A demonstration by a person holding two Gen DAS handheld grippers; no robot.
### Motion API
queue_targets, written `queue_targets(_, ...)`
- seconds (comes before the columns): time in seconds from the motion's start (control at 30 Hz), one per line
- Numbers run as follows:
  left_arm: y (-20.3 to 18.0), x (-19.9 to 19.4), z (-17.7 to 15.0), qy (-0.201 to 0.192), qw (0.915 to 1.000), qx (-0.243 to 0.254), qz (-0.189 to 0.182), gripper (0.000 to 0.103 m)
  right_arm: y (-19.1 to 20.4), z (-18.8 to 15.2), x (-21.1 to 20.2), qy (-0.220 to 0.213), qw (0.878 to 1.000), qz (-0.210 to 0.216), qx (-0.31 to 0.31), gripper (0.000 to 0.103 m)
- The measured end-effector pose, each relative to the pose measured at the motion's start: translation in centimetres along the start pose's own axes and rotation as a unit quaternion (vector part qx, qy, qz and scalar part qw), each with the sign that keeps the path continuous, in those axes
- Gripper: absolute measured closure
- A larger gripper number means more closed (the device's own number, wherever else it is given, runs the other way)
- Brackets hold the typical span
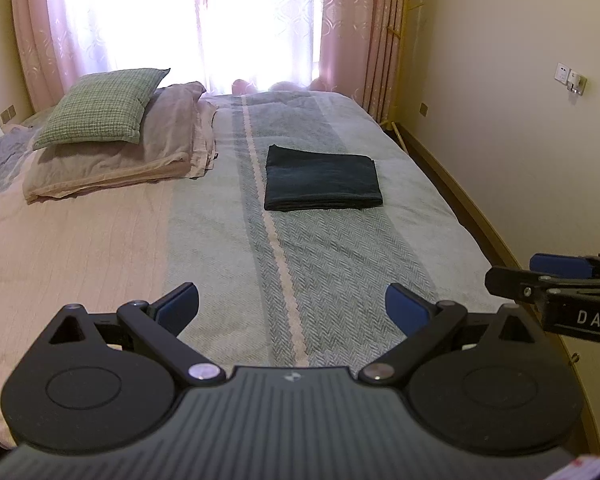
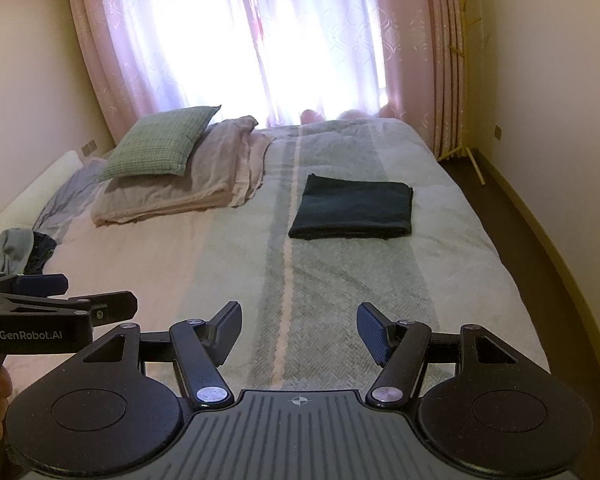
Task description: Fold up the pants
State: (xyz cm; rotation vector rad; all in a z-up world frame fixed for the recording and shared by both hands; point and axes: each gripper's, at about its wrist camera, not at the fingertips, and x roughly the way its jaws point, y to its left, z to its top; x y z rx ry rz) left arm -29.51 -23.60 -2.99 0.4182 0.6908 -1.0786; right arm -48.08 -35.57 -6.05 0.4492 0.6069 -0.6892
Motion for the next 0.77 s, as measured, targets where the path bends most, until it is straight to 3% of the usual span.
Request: queue_targets(0.77, -2.1, 1.4, 0.4, 0.001, 0.9997, 0.022, -0.014, 0.004, -0.9, 0.0, -0.1, 0.003, 1.000, -0.008, 0.007, 0.042)
